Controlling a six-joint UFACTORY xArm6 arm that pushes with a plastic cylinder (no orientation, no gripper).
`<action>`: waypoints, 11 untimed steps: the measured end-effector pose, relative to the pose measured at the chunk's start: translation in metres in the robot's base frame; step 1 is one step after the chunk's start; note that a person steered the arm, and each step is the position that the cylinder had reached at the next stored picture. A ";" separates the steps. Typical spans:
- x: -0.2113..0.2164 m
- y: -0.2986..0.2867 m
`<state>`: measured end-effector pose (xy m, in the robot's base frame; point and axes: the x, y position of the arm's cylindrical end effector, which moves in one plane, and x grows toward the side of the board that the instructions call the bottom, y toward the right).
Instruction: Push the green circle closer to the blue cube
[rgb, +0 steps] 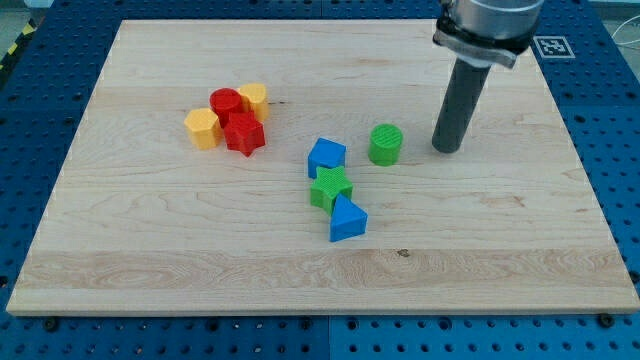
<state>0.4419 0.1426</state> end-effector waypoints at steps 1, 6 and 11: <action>0.000 0.000; 0.034 -0.068; 0.009 -0.089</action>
